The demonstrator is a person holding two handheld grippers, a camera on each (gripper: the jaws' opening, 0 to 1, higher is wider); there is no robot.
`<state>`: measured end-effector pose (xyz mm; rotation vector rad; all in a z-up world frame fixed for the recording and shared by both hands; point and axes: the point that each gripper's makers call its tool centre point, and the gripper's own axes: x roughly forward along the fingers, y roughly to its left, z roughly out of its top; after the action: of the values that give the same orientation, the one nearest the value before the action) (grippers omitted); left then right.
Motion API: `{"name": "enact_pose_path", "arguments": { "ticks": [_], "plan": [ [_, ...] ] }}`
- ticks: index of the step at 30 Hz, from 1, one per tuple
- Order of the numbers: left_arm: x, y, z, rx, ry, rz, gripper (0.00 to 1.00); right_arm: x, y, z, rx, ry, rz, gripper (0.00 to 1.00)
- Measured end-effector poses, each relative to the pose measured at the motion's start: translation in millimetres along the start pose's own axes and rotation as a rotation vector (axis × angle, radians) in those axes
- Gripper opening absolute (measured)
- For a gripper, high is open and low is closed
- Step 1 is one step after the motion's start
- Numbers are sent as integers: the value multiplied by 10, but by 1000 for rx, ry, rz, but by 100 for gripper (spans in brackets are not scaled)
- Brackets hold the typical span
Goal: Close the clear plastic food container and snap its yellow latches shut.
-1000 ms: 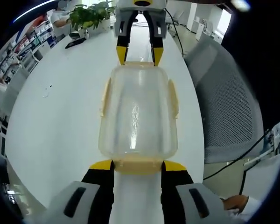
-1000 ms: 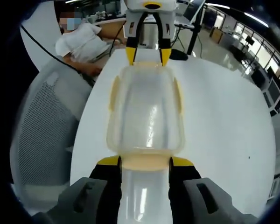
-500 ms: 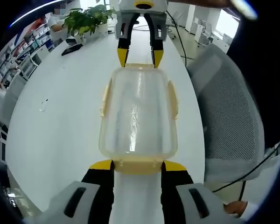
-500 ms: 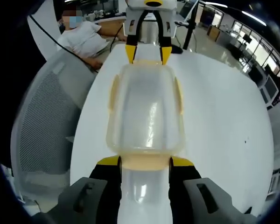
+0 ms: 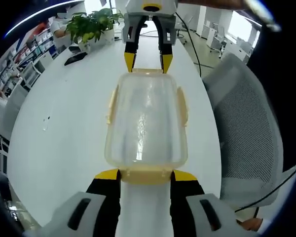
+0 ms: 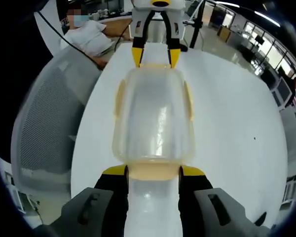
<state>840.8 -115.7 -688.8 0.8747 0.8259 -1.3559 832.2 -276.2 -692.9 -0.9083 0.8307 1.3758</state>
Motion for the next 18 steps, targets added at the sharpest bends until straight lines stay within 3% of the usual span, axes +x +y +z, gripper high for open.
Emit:
{"name": "enact_pose_path", "arguments": {
  "ticks": [18],
  "plan": [
    [264, 44, 278, 2, -16, -9, 33, -59, -30, -384, 12, 19, 6, 36]
  ]
}}
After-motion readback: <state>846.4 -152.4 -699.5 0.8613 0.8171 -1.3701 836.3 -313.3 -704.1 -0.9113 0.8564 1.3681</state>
